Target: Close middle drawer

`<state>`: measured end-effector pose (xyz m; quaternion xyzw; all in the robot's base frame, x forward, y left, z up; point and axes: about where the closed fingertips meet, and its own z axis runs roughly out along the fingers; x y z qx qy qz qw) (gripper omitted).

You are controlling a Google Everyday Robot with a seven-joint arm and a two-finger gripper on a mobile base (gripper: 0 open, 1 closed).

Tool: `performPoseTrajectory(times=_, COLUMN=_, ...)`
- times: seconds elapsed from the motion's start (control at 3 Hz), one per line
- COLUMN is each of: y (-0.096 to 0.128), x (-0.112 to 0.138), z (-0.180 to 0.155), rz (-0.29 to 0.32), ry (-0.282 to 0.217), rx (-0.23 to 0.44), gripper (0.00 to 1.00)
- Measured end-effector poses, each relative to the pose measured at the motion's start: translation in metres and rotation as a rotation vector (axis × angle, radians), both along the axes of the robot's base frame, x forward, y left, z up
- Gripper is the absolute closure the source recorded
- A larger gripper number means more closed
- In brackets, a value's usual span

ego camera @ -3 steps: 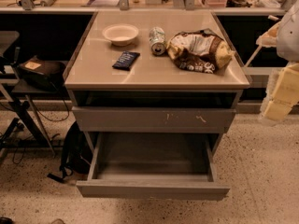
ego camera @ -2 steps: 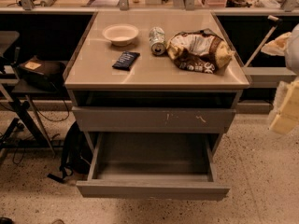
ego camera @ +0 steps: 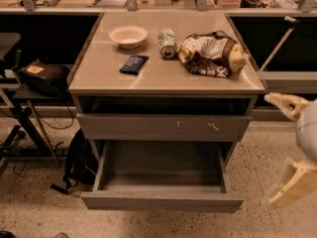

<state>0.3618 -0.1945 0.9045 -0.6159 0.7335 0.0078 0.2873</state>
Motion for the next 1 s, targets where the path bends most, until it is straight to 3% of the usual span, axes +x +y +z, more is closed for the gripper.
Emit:
performPoseTrajectory(times=0.33, y=0.027, x=-0.016, z=-0.061, rz=0.021, ry=-0.034, rx=0.105, gripper=0.0)
performPoseTrajectory(times=0.67, y=0.05, x=-0.025, z=-0.163, rz=0.048, ry=0.03, rx=0.158, gripper=0.0)
performPoseTrajectory(times=1.0, y=0.049, x=-0.053, z=-0.292, rz=0.038, ry=0.197, rx=0.132, gripper=0.0)
